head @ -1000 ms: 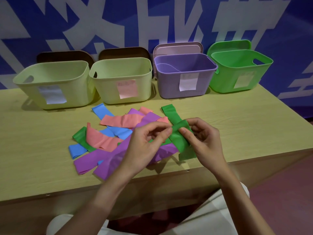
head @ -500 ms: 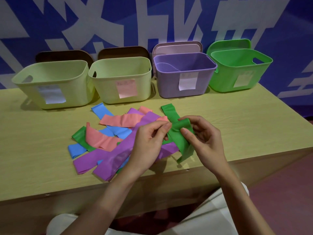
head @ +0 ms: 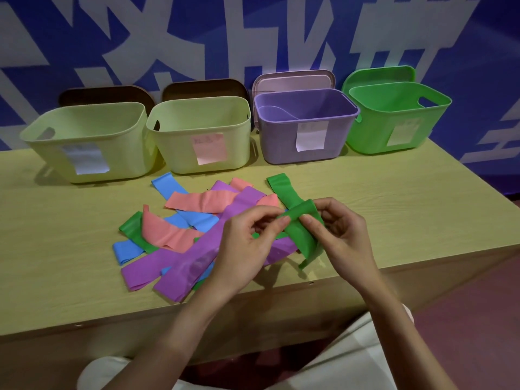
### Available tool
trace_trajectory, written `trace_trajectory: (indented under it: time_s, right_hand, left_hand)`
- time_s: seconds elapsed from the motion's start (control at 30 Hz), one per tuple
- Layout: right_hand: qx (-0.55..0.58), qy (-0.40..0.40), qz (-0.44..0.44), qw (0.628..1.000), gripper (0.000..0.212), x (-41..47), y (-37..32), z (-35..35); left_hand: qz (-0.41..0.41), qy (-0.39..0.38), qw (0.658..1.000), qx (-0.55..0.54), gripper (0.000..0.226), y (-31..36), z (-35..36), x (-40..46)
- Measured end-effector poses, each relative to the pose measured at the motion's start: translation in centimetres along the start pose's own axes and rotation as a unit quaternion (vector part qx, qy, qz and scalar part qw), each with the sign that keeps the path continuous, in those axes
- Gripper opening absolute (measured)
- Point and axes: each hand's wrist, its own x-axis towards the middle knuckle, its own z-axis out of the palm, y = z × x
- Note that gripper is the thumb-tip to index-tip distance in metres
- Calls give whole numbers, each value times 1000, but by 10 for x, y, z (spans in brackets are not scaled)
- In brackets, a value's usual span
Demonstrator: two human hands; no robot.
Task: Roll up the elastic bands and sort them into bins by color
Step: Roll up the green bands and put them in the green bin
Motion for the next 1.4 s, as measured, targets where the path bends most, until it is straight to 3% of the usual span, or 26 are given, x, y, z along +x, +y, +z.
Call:
trace_trajectory:
  time_s: [0.17,0.27,0.43,0.6,0.77,0.87,1.0,1.2,1.4]
  right_hand:
    - [13,-14,-2,1000,26,-1,0,0]
    - [0,-9,-12,1000,19,1,-2,-1]
    - [-17,15,-14,1000,13,4,-2,-3]
    - [-11,26,-15,999,17,2,-2,-3]
    - [-7,30,-5,1000,18,2,-1,-1]
    - [-2,28,-8,1000,26,1,0,-2]
    - [-14,-4,-31,999,28,1,-8,-1]
    - [-30,17,-24,999,19,1,-12,1]
    - [-40,48,-10,998,16,0,-1,0]
  left_hand:
    - [-33,15,999,-25,22,4,-1,1]
    - [-61,0,996,-64,15,6,0,1]
    - [-70,-46,992,-90,34,8,1,4]
    - [-38,-41,994,-90,12,10,1,2]
    - [-13,2,1000,-26,15,6,3,1]
    - [-38,21,998,-46,14,7,3,3]
    - [-75,-10,992,-98,25,5,3,2]
    - [-78,-36,991,-105,32,8,2,2]
    - [-30,-35,997,-62,15,5,0,0]
